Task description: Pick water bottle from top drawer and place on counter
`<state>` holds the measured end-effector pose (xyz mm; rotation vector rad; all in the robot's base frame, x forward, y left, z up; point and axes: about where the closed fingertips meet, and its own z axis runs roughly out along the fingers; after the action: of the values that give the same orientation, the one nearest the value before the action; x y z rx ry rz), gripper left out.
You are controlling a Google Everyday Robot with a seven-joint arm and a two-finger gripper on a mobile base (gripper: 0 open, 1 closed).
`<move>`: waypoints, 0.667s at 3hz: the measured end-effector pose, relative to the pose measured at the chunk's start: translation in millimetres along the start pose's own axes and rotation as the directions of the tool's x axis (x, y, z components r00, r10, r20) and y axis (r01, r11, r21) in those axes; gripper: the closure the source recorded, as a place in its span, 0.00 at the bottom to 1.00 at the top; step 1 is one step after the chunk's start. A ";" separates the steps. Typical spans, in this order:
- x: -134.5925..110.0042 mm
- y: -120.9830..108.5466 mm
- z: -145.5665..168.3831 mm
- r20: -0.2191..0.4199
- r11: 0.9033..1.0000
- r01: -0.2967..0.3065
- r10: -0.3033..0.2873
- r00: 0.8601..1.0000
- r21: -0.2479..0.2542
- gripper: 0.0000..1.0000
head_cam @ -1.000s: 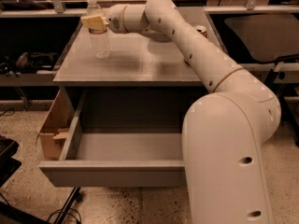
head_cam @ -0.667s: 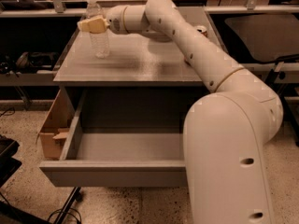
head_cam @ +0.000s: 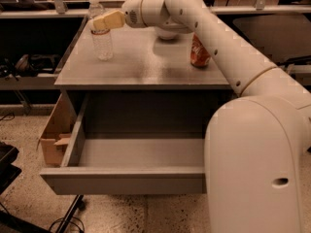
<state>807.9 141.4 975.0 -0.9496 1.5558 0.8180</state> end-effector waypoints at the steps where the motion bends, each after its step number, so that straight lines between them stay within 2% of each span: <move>1: -19.8 9.3 -39.3 -0.036 0.999 0.030 -0.031 0.999 -0.015 0.00; 2: -38.9 33.6 -117.7 -0.174 0.995 0.085 -0.091 0.980 -0.042 0.00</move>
Offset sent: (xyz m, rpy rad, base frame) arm -0.1285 -0.1259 0.0907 -0.3290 0.0156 0.1335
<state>730.5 58.2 1034.7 -1.1336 1.6420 0.7155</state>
